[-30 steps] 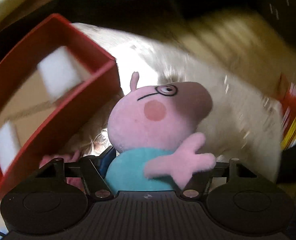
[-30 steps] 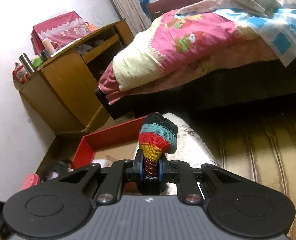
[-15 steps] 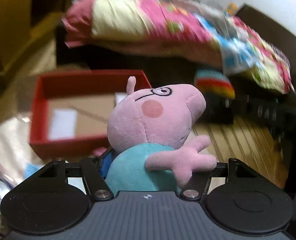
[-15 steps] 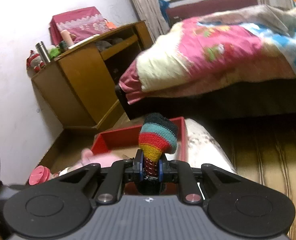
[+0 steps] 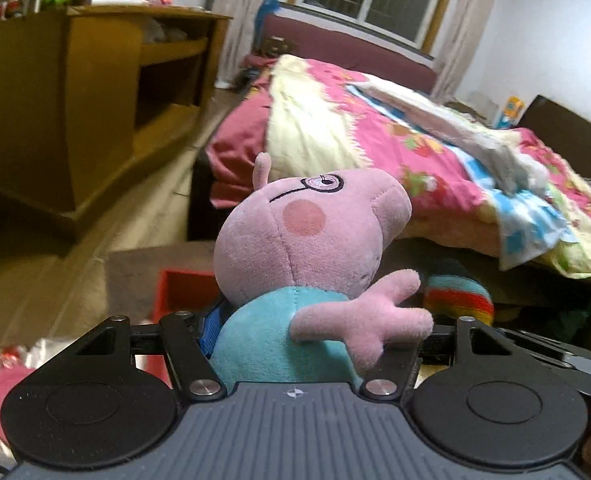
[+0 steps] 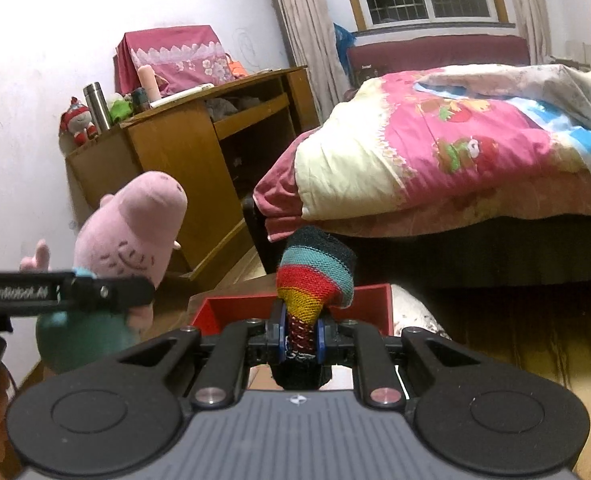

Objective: Organize soft objects
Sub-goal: 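Lower the pig plush into the red box with the left gripper while the right releases the rainbow sock there, then lift both open grippers out of the red box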

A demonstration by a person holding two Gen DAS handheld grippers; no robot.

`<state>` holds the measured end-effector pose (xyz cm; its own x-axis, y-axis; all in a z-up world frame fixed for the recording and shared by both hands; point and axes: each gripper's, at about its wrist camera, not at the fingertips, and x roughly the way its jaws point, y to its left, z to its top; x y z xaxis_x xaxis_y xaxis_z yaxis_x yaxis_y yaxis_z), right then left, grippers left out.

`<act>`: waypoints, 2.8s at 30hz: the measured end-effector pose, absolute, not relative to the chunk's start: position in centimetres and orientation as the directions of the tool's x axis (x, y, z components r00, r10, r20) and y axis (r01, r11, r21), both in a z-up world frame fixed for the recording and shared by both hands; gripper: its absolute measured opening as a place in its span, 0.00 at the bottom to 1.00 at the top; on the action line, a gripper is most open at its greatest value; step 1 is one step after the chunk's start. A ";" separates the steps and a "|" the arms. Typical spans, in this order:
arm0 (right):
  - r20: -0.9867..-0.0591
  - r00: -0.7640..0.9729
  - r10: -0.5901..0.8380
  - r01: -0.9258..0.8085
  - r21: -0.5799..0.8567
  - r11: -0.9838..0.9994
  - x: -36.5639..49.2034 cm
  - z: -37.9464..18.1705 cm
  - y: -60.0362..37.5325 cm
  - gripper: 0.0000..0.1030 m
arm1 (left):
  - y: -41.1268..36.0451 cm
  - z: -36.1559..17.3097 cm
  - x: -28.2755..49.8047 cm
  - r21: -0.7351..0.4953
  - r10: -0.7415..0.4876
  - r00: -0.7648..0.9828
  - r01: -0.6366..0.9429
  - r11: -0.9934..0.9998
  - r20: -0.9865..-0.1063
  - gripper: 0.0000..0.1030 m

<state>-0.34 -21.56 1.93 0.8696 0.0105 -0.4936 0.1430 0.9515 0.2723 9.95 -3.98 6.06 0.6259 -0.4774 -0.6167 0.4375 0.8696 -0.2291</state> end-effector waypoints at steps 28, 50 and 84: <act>-0.659 0.752 -0.001 0.215 0.243 0.946 7.6 -4.9 -24.1 0.11 | -3.2 0.6 13.9 -0.157 -0.354 0.589 0.359 0.920 -0.726 0.88; -0.656 0.751 0.074 0.153 0.282 0.947 3.8 -4.3 -22.6 0.13 | -3.9 -5.4 13.5 -0.069 -0.241 0.495 0.340 0.938 -0.835 0.77; -0.602 0.792 0.103 0.162 0.369 0.915 -4.7 -2.2 -21.9 0.13 | 2.2 1.5 3.2 -0.214 -0.422 0.512 0.416 0.884 -0.748 0.90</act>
